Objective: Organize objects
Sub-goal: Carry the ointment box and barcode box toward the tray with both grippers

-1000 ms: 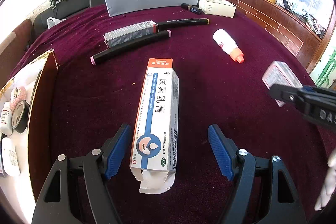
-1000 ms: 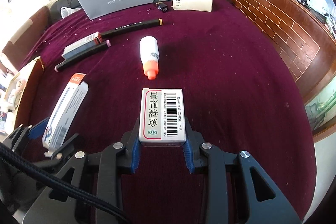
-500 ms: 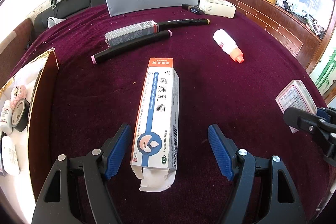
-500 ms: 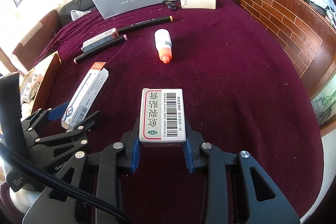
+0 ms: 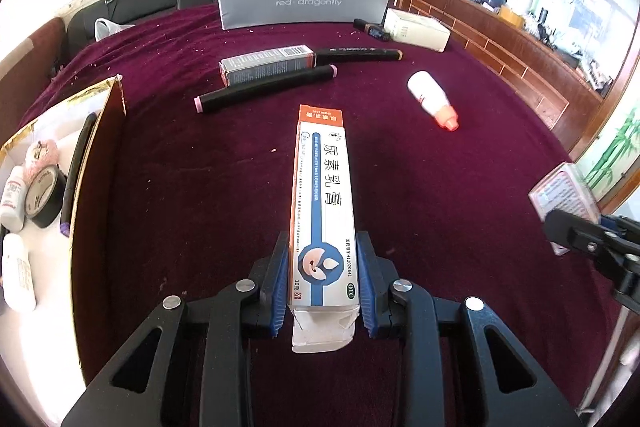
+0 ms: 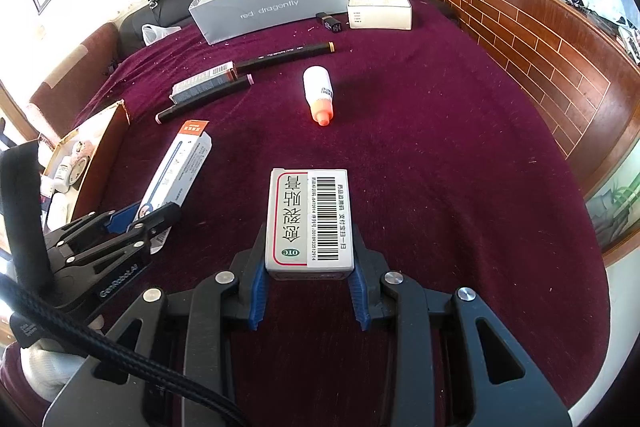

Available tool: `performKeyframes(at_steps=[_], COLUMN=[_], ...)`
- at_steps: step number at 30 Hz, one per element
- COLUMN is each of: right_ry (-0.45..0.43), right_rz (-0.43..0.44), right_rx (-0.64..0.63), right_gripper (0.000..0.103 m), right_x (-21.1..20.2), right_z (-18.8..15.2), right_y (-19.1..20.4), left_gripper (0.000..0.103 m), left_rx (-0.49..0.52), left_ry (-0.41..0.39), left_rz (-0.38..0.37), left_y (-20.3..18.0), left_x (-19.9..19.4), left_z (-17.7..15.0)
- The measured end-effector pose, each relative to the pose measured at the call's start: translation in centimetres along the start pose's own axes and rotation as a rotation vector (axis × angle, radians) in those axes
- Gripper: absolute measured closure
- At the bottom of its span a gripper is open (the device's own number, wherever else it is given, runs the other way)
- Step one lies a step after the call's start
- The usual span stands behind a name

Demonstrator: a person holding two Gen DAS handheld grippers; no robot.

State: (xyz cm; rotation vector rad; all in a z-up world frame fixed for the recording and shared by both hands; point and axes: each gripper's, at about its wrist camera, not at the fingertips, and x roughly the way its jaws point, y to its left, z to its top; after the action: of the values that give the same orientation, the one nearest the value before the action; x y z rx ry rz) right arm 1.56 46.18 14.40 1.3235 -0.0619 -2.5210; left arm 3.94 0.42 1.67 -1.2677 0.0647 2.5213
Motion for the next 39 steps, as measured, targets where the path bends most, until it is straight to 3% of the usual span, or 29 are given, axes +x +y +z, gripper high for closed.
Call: performKeyframes(at_steps=[9, 15, 23, 39], right_ry=[-0.012, -0.034, -0.043, -0.010], right_rz=[0.018, 0.032, 0.066, 0.168], right_rx=[-0.042, -0.084, -0.146, -0.276], right_gripper=[0.072, 0.072, 0.072, 0.071], right_x=[-1.2, -2.3, -3.2, -2.1], right_z=[-0.1, 0.1, 0.1, 0.4], right_y=[1.4, 3.2, 6.9, 16.4], left_gripper=[0.077, 0.077, 0.077, 0.077], left_rx=[0.001, -0.023, -0.080, -0.192], left_ry=[-0.054, -0.078, -0.103, -0.125], left_rz=[-0.134, -0.182, -0.140, 0.000], left_y=[0.1, 1.3, 4.5, 12.0], left_x=[-5.1, -8.6, -10.8, -11.5], left_z=[-1.1, -2.0, -2.9, -5.4])
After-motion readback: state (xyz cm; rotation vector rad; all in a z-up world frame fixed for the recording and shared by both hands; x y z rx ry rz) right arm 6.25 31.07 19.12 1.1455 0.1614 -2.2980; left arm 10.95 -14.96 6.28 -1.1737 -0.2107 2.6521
